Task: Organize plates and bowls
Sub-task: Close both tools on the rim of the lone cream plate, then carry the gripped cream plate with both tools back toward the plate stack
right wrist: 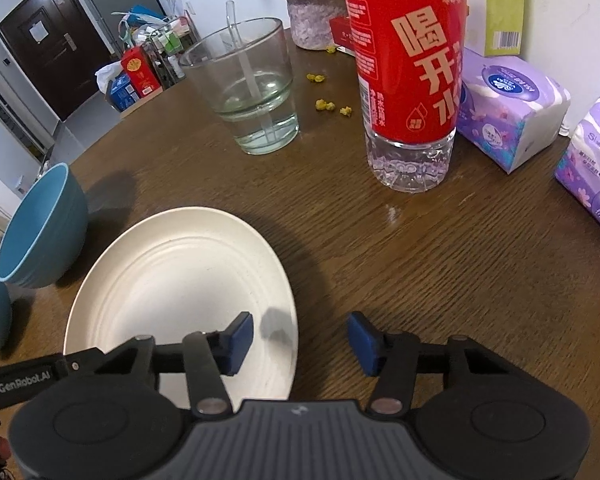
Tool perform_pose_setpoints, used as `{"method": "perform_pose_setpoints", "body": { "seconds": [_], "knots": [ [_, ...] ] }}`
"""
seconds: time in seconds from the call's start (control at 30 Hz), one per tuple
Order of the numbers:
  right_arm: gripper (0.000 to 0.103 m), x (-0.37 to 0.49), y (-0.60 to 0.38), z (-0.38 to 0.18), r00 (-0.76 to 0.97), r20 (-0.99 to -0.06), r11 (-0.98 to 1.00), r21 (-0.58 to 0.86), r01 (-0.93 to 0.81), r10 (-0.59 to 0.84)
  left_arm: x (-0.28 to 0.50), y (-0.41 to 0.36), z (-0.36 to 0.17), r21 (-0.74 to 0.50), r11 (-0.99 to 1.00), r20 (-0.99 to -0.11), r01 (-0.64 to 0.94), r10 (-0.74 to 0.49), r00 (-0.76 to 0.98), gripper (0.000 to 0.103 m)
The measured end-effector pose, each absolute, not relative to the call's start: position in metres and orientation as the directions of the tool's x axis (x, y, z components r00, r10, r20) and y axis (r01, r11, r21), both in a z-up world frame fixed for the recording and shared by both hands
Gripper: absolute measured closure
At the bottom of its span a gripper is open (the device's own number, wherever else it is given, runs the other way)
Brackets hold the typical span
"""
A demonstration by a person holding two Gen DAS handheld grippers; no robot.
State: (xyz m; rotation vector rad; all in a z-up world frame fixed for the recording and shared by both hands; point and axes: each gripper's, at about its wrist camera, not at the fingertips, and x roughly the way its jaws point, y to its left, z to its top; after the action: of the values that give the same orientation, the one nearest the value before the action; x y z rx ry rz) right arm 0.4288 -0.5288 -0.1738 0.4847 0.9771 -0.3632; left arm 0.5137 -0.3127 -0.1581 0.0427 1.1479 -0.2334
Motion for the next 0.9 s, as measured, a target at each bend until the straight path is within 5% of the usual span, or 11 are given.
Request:
{"method": "perform_pose_setpoints", "body": {
  "seconds": [0.3, 0.43, 0.9],
  "knots": [
    [0.073, 0.430, -0.531, -0.176, 0.538, -0.841, 0.839, 0.251, 0.484, -0.059, 0.517, -0.316, -0.162, -0.096, 0.976, -0.907, 0.196, -0.166, 0.386, 0.070],
    [0.090, 0.430, -0.532, -0.178, 0.547, -0.836, 0.836, 0.270, 0.478, -0.043, 0.518, -0.317, -0.162, -0.105, 0.976, -0.904, 0.191, -0.173, 0.390, 0.077],
    [0.095, 0.417, -0.523, -0.175, 0.615, -0.785, 0.847, 0.274, 0.455, -0.076, 0.508, -0.312, -0.156, -0.098, 0.973, -0.889, 0.211, -0.181, 0.421, 0.080]
  ]
}}
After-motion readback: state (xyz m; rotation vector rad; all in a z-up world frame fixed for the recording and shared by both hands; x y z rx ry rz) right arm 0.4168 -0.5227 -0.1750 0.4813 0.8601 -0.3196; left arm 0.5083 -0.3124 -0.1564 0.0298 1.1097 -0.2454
